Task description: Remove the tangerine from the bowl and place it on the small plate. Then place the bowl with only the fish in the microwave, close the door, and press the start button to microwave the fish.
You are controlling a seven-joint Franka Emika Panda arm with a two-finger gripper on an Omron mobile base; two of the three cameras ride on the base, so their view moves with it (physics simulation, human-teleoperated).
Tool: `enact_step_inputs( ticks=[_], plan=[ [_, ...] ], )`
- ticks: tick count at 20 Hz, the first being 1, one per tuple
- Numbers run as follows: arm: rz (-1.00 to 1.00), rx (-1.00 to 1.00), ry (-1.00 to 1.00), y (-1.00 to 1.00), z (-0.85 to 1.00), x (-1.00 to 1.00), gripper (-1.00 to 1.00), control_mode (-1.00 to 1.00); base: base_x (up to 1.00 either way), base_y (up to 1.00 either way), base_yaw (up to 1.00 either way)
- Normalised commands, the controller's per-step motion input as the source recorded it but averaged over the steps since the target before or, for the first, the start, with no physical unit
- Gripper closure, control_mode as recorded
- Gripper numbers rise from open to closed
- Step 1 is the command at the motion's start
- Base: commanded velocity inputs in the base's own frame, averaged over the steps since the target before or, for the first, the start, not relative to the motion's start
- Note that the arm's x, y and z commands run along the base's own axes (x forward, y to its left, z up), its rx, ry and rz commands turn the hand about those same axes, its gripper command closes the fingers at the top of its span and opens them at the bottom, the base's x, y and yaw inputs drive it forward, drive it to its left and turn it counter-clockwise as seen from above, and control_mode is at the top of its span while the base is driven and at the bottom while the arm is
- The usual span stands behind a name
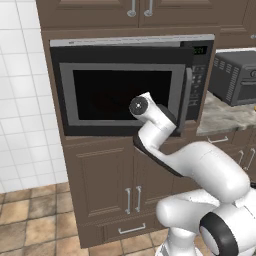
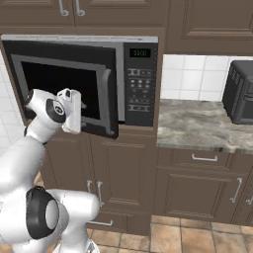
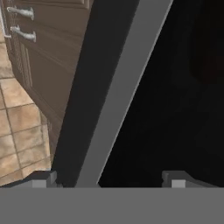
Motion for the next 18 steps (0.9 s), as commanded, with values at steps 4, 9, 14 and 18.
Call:
enact_step_inputs(
  ticks=[4,9,14,18],
  plan=[
    [0.08,0.11,0.07,-0.17,0.16,0.85,-1.0,-1.0,0.0,0.0,0.0],
    [0.06,0.11,0.03,-0.06,0.03,0.71,-1.0,-1.0,0.0,0.0,0.0],
    [0.06,0.12,0.06,0.0,0.0,0.77,-1.0,-1.0,0.0,0.0,0.0],
    [0.03,0.07,0.1,0.0,0.0,0.3,-1.0,-1.0,0.0,0.0,0.0]
  ],
)
